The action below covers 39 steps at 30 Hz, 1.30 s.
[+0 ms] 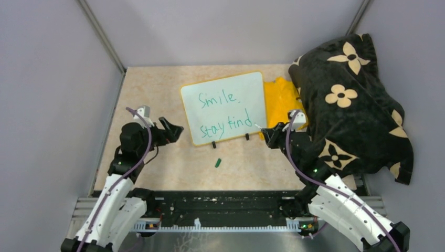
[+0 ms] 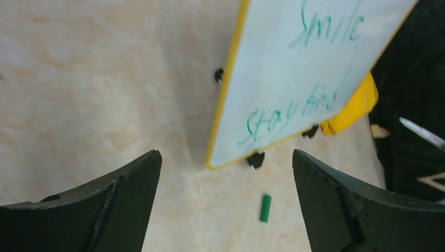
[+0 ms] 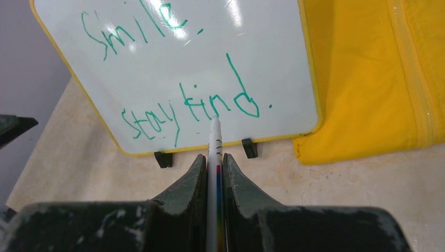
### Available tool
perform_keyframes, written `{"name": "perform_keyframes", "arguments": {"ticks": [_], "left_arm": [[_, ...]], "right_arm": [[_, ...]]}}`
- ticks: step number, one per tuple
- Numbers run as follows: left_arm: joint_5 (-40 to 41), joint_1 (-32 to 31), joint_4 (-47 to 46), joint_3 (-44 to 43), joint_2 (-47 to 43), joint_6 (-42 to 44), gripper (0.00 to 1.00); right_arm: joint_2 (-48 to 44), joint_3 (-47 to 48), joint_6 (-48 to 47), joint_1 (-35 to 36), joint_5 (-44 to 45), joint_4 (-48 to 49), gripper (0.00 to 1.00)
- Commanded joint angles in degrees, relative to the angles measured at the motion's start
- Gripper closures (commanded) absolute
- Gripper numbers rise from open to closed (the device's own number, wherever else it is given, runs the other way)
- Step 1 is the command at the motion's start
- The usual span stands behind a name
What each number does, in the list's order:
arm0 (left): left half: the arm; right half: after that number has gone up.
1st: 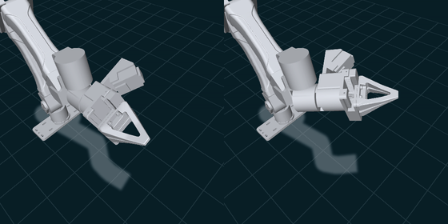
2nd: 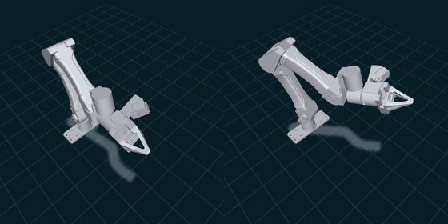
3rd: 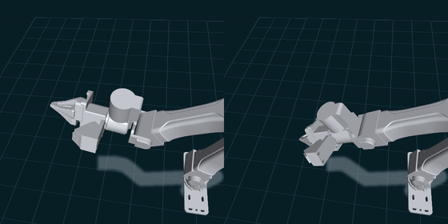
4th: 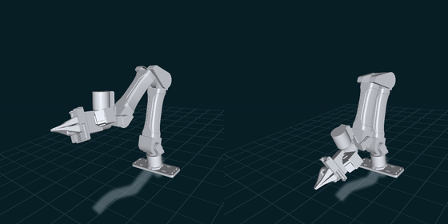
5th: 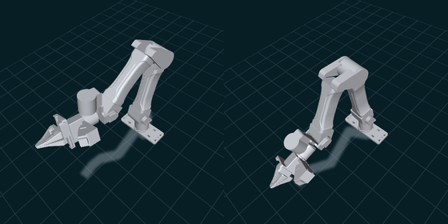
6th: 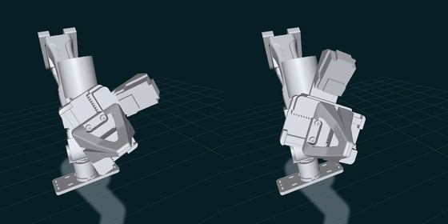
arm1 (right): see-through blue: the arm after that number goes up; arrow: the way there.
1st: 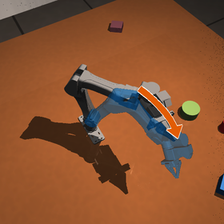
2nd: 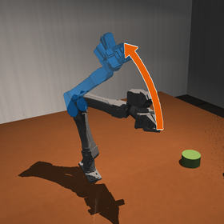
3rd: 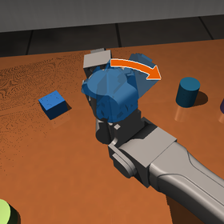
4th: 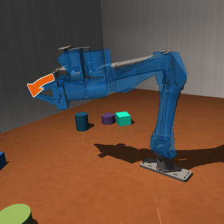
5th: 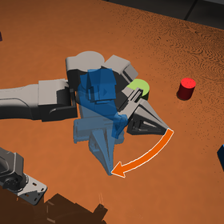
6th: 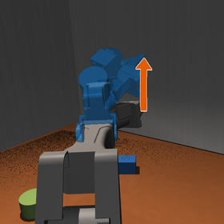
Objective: Write a sentence on the whiteboard
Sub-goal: Close the whiteboard marker at the center of the board.
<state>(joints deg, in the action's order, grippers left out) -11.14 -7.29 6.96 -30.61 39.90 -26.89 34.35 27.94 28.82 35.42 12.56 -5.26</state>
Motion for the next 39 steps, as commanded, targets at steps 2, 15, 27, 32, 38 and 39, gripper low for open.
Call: {"name": "perform_keyframes", "arguments": {"ticks": [2,15,27,32,38,39], "left_arm": [[7.58,-13.83,17.15,-2.76,-5.46,-1.6,0.01],[29.11,-46.31,27.84,-17.51,28.25,-13.3,0.01],[13.43,-48.17,20.07,-24.14,41.72,2.7,0.17],[6.82,-48.17,20.94,-26.02,48.25,3.9,0.32],[8.09,-48.17,22.48,-27.87,53.52,5.03,0.4],[8.47,-48.17,22.86,-28.52,54.36,5.16,0.4]], "right_arm": [[2.57,-1.08,-1.09,-0.65,1.47,4.47,1.0],[2.38,0.03,-1.91,-0.7,2.76,1.89,1.0],[-5.1,-2.07,-1.85,-0.66,4.1,-3.52,1.0],[-5.21,-1.84,-1.91,-0.62,5.14,-3.44,1.0],[-6.34,-2.02,-1.9,-0.67,5.56,-3.69,1.0],[-6.47,-2.04,-1.89,-0.64,5.59,-3.77,1.0]]}}
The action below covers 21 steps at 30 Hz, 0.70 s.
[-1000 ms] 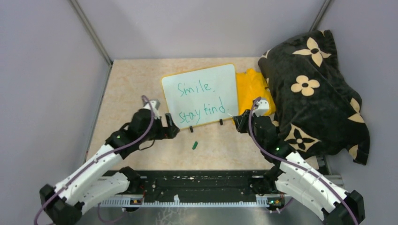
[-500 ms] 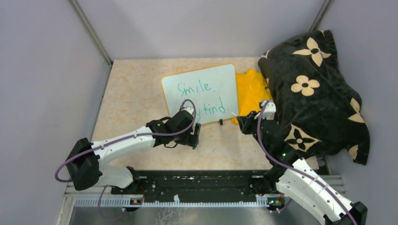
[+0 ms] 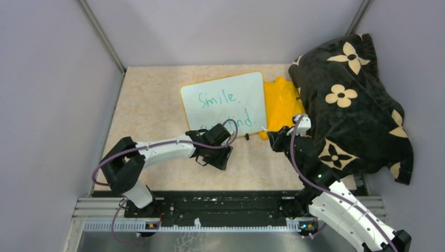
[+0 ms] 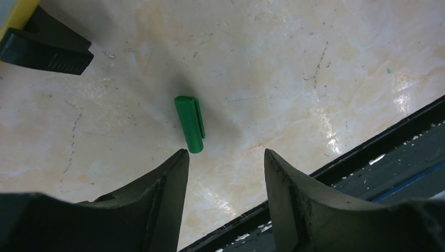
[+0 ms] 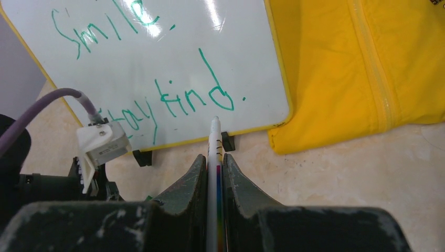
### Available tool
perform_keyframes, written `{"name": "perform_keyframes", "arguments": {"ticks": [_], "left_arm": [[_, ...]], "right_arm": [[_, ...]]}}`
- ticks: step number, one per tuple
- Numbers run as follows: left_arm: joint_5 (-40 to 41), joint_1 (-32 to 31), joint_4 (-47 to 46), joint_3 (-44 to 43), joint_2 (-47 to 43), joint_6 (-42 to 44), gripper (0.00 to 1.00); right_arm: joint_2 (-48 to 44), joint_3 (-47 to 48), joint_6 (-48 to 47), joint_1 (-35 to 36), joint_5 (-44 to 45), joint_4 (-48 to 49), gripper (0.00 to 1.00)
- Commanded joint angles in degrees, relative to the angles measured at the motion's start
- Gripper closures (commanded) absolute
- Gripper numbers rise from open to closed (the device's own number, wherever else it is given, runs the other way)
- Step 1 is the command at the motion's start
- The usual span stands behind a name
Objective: Write a sentence on the whiteboard
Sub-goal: Close the whiteboard marker at the center of the board.
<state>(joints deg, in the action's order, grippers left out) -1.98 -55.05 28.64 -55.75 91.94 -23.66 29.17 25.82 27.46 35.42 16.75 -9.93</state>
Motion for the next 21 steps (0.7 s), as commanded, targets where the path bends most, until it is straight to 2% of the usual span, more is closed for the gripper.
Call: {"name": "perform_keyframes", "arguments": {"ticks": [1,12,21], "left_arm": [[-0.35,-0.41,1.6,-4.14,3.15,2.13,0.4],[6.54,-0.41,5.74,-8.92,8.64,2.69,0.43],[7.66,-0.41,5.67,-8.89,8.82,3.61,0.42]], "right_arm": [[-1.38,0.1,-0.45,-0.62,1.51,0.84,1.0],[-1.66,-0.11,-0.48,-0.69,1.75,0.78,1.0],[-1.57,-0.49,-0.39,-0.69,1.69,1.32,1.0]]}}
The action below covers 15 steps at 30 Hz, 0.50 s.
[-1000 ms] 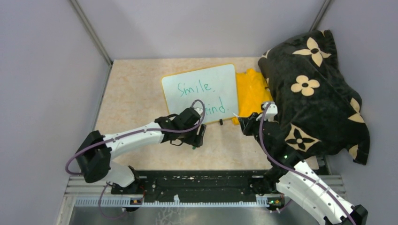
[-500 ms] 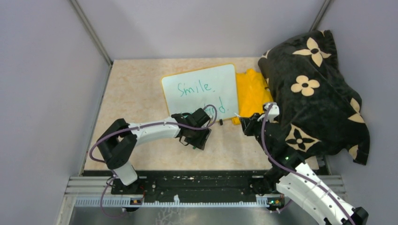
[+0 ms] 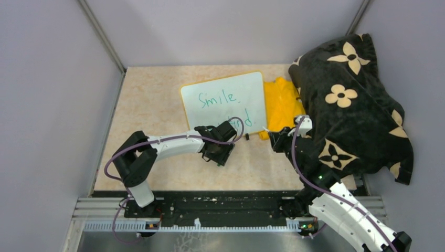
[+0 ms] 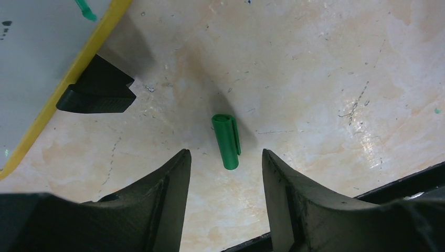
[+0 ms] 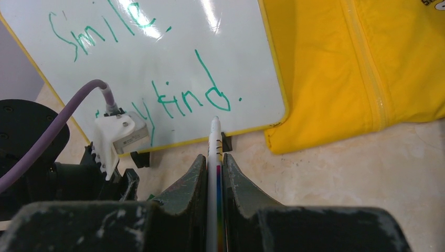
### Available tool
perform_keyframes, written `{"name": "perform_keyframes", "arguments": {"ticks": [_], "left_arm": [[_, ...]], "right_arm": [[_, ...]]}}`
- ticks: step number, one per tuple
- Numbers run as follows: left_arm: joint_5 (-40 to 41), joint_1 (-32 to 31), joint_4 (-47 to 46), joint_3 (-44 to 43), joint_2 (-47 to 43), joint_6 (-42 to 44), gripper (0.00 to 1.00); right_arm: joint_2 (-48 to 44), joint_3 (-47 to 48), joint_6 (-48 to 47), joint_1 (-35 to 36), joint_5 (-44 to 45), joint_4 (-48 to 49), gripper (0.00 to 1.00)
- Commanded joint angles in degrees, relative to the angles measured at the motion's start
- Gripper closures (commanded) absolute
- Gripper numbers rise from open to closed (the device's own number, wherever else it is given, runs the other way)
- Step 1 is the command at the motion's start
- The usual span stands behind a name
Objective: Write a sentence on the whiteboard
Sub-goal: Close the whiteboard marker at the center of the board.
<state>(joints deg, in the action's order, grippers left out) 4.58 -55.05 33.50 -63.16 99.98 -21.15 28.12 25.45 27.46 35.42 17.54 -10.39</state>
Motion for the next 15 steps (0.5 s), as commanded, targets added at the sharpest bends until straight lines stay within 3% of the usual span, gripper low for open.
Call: {"name": "perform_keyframes", "arguments": {"ticks": [1,15], "left_arm": [[0.72,-0.39,0.56,-1.49,1.16,1.11,0.42],[-1.51,-0.41,-0.75,-2.34,4.83,1.15,0.54]], "right_arm": [[-0.52,-0.14,-0.41,-0.64,0.92,1.78,1.0],[-0.46,0.04,-0.48,-0.63,0.94,1.48,1.0]]}}
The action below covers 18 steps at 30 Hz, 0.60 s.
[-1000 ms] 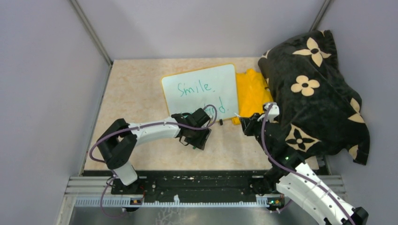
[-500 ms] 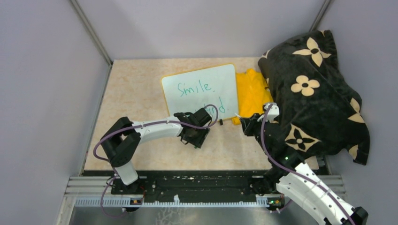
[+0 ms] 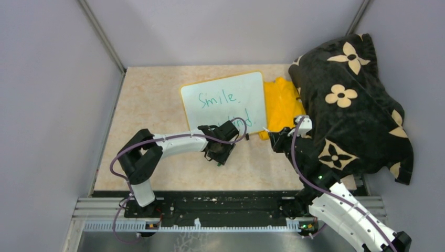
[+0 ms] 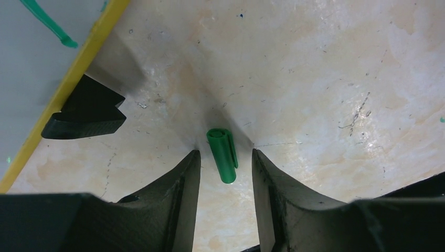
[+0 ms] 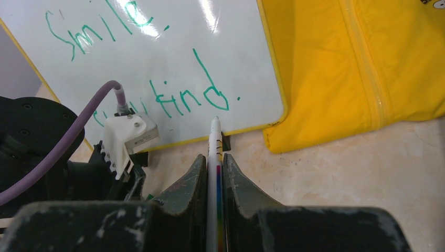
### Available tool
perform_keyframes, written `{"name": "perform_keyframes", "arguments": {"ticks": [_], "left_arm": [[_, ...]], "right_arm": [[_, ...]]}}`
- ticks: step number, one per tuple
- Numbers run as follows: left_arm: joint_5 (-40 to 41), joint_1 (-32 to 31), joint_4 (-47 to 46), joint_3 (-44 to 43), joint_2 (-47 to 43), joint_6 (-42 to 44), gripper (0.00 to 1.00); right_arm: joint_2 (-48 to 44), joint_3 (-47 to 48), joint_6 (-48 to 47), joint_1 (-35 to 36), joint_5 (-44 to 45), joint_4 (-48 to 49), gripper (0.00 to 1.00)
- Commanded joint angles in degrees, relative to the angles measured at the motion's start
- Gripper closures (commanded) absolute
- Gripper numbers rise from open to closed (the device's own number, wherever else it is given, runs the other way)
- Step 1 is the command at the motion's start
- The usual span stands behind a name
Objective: Write a sentence on the whiteboard
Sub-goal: Close the whiteboard marker at the center of the board.
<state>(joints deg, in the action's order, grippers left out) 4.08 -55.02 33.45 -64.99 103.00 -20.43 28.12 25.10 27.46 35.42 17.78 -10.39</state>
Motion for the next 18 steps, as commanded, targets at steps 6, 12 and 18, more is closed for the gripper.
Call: {"name": "perform_keyframes", "arguments": {"ticks": [6,12,18], "left_arm": [[0.4,-0.43,-0.76,0.74,2.13,-0.12,0.59],[1.58,-0.43,-0.66,2.04,2.14,-0.12,0.61],[1.47,-0.52,-0.68,2.52,2.45,-0.14,0.66]], "right_arm": [[-0.35,0.39,-0.48,-0.62,0.81,1.52,1.0],[-0.02,0.37,-0.49,-0.68,0.79,1.77,1.0],[0.59,0.49,-0.57,-0.64,0.85,2.03,1.0]]}}
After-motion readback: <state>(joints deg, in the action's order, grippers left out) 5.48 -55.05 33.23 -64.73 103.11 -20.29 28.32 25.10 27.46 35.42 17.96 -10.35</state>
